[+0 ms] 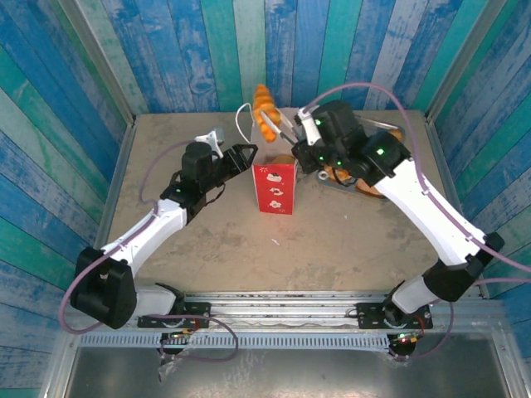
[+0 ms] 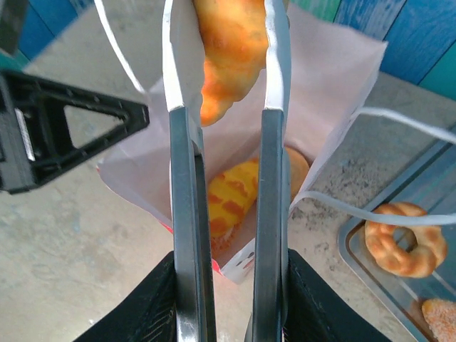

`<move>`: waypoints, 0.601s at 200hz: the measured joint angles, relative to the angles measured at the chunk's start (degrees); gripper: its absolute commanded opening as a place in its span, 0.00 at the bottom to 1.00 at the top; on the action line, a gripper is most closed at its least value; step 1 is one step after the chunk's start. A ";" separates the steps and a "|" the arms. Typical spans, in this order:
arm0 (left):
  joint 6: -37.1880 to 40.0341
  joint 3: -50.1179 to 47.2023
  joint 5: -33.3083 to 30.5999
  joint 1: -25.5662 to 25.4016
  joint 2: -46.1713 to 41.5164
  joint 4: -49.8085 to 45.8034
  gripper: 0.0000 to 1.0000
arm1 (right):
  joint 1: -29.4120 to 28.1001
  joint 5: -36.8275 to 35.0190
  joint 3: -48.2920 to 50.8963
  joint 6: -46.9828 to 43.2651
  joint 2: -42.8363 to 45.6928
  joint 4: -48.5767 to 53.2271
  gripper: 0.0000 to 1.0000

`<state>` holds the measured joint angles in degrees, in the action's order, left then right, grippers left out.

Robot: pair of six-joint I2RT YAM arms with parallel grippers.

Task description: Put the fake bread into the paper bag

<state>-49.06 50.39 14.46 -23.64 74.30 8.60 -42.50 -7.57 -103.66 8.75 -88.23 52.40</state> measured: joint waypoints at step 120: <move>-0.52 0.00 -1.73 0.00 0.00 0.31 0.64 | -0.39 -6.93 -0.33 -0.20 -2.08 7.48 0.42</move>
<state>-49.58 50.39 12.73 -23.64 74.30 8.91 -42.89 -14.50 -103.98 8.56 -90.30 59.88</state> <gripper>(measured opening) 0.648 0.413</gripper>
